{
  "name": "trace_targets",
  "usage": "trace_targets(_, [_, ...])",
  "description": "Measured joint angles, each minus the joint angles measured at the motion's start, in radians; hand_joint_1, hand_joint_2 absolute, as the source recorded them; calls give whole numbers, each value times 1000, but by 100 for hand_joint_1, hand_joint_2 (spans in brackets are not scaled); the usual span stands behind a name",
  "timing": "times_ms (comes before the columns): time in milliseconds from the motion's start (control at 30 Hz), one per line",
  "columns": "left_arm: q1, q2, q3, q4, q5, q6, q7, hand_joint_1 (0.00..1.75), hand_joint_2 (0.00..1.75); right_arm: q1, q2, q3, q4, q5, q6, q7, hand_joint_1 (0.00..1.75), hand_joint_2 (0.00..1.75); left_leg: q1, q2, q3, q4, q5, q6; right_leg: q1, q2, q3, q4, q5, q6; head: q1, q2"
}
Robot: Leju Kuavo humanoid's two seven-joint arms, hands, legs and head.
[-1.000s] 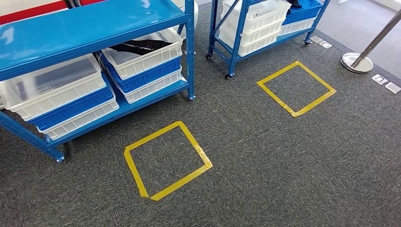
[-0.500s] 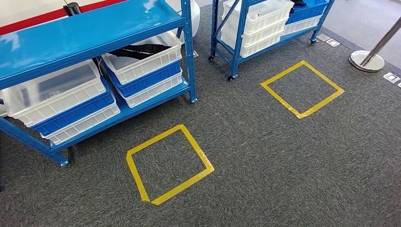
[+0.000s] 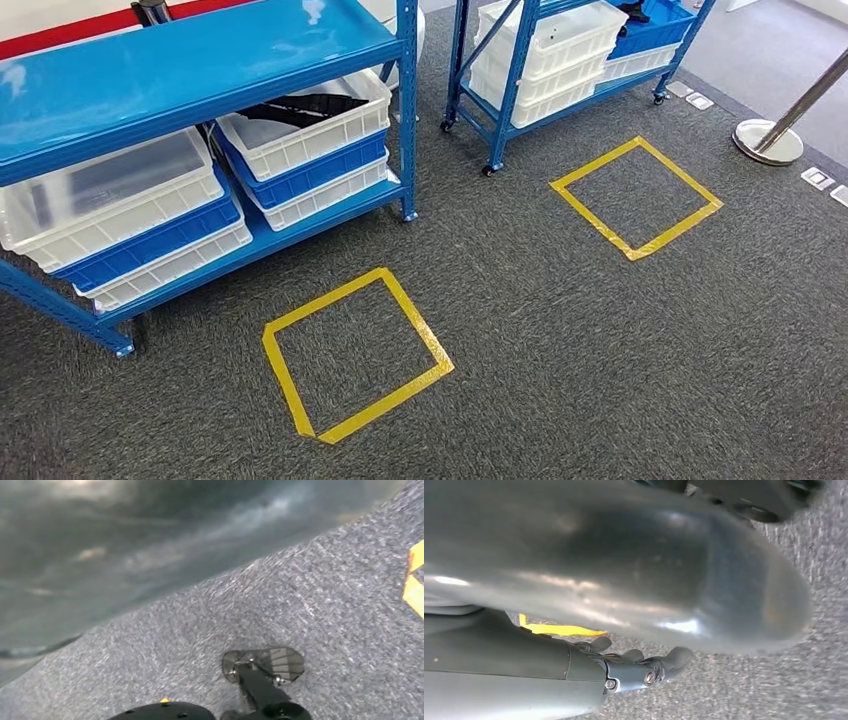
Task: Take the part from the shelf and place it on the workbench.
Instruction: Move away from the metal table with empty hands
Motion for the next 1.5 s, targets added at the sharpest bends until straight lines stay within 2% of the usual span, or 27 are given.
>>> trace_targets(67, [-1, 0, 0, 0, 0, 0, 0, 0, 0, 1, 0, 0, 0, 0, 0, 0, 0, 0, -1, -2, 6, 0, -8, 5, 0, 0, -78, 112, -24, 3, 2, 0])
trace_targets(100, [-1, -1, 0, 0, 0, 0, 0, 0, 0, 2, 0, -1, 0, 0, 0, 0, 0, 0, -1, -4, 12, 0, -13, 5, -1, 0, -94, 120, -13, 10, 2, 0])
trace_targets(167, [0, -2, 0, 0, 0, -1, 2, 0, 0, 3, -2, -1, 0, 1, 0, 0, 0, 0, 0, -8, 29, 0, -26, 1, -3, -1, -67, 20, 54, 29, 3, 0])
trace_targets(200, [1, -3, 0, 0, 0, -2, 4, 0, 0, 3, -3, -1, 0, 1, 0, 0, 0, 0, -2, -10, 37, 1, -34, -4, -3, -3, -40, -54, 91, 35, 4, 0])
trace_targets(233, [0, -4, 0, 0, 0, -2, 5, 0, 0, 3, -4, -1, 0, 2, 0, 0, 0, 0, -5, -11, 44, 1, -42, -9, -2, -3, -14, -112, 119, 33, 5, 0])
trace_targets(300, [0, -5, 0, 0, -1, -2, 8, 0, 0, 1, -4, -1, 0, 5, 0, 0, 0, 0, -10, -12, 52, 0, -54, -19, 3, -4, 10, -159, 137, 19, 4, 0])
trace_targets(367, [-1, -5, 0, 0, -1, -1, 10, 0, 0, 1, -4, -2, 0, 6, 0, 0, 0, 0, -8, -11, 60, -4, -61, -29, 0, -3, 17, -161, 134, 4, 2, 0])
trace_targets(433, [-1, -5, 0, -1, -3, 0, 11, 0, 0, 1, -5, -2, 0, 8, 0, 0, 0, 0, -4, -6, 51, 33, -82, -40, -7, -3, 30, -166, 127, -11, -1, 0])
trace_targets(467, [-1, -5, 0, -1, -3, 0, 11, 0, 0, 1, -5, -2, 0, 9, 0, 0, 0, 0, -3, -3, 29, 79, -103, -44, -10, -4, 38, -168, 123, -19, -4, 0])
trace_targets(533, [-1, -5, -1, -1, -4, 0, 11, 0, 0, 0, -4, -2, 0, 12, 0, 0, 0, 0, -1, -1, -45, 209, -151, -50, -7, -5, 52, -168, 111, -31, -6, 0])
trace_targets(567, [-1, -5, -1, -1, -4, 0, 11, 0, 0, 0, -4, -2, 0, 13, 0, 0, 0, 0, 0, 0, -79, 258, -159, -52, -7, -4, 59, -168, 105, -33, -6, 0])
trace_targets(600, [0, -5, -1, 0, -4, 0, 11, 0, 0, 1, -5, -2, 0, 14, 0, 0, 0, 0, 1, 0, -101, 276, -147, -53, -6, -2, 68, -168, 99, -33, -6, 0])
trace_targets(633, [0, -5, -1, 0, -4, 0, 11, 0, 0, 1, -5, -2, 0, 14, 0, 0, 0, 0, 2, 1, -103, 256, -115, -53, -7, 0, 79, -168, 91, -31, -6, 0])
trace_targets(700, [1, -5, 0, 0, -5, 0, 11, 0, 0, 3, -4, -2, 0, 16, 0, 0, 0, 0, 3, 3, -66, 141, -29, -49, -8, 4, 98, -168, 75, -24, -7, 0])
trace_targets(733, [1, -5, 0, 0, -5, 0, 11, 0, 0, 3, -4, -2, 1, 16, 0, 0, 0, 0, 2, 4, -44, 85, -3, -46, -5, 5, 104, -167, 67, -18, -8, 0])
trace_targets(800, [-1, -5, 0, 0, -5, 0, 11, 0, 0, 1, -4, -2, 1, 16, 0, 0, 0, 0, -4, 4, -25, 30, 5, -35, -1, 5, 111, -170, 58, -3, -10, 0])
trace_targets(900, [-1, -5, -1, 0, -5, 0, 11, 0, 0, -1, -4, -2, 1, 16, 0, 1, 0, 0, -5, 0, -13, 16, -2, -14, 0, 4, 129, -170, 51, 15, -10, 0])
trace_targets(967, [-1, -5, -1, 0, -5, 0, 11, 0, 0, -2, -4, -2, 1, 16, 0, 1, 0, 0, -2, -2, 1, 11, -5, -3, 0, 3, 94, -112, 27, 15, -6, 0])
trace_targets(1067, [-3, -6, -1, 0, -5, 0, 11, 0, 0, -5, -4, -2, 1, 16, 0, 1, 0, 0, -3, -3, 11, 10, -18, 8, 0, 3, -37, 76, -22, 15, -1, 0])
trace_targets(1100, [-2, -6, -1, 0, -5, -1, 11, 0, 0, -4, -4, -2, 1, 16, 0, 1, 0, 0, -3, -5, 18, 10, -25, 9, 0, 3, -68, 104, -21, 21, -1, 0])
trace_targets(1133, [-2, -6, -1, 0, -5, 0, 11, 0, 0, -2, -5, -2, 1, 16, 0, 1, 0, 0, -3, -7, 27, 10, -32, 8, 0, 3, -78, 91, -1, 28, 0, 0])
trace_targets(1200, [-1, -7, -1, 0, -5, 0, 11, 0, 0, 0, -6, -3, 1, 14, 0, 1, 0, 0, -3, -11, 49, 10, -49, 4, 0, 2, -52, -30, 81, 45, 1, 0])
trace_targets(1233, [-1, -8, -1, 0, -5, 0, 11, 0, 0, 1, -7, -3, 1, 13, 0, 0, 0, 0, -4, -12, 60, 10, -57, -1, 2, 0, -34, -91, 110, 42, 1, 0])
trace_targets(1300, [-2, -8, -1, 0, -5, 0, 11, 0, 0, -2, -7, -3, 1, 12, 1, -2, 0, 0, -7, -12, 72, 7, -69, -12, 10, -3, -12, -151, 131, 18, 1, 0])
trace_targets(1367, [-3, -8, -1, 0, -4, 0, 10, 0, 0, -4, -7, -3, 1, 12, 2, -3, 0, 0, -8, -12, 82, 8, -71, -25, 11, -4, 0, -155, 131, -7, 2, 0])
trace_targets(1433, [-3, -8, 0, 0, -4, 0, 7, 0, 0, -2, -8, -3, 1, 12, 2, -4, 0, 0, -8, -8, 82, 32, -79, -36, 2, -3, 22, -165, 135, -20, 1, 0])
trace_targets(1500, [-3, -8, 0, 0, -4, 0, 6, 0, 0, -2, -8, -4, 1, 11, 2, -5, 0, 0, -6, -3, 39, 116, -111, -44, -3, -4, 43, -170, 128, -31, -2, 0])
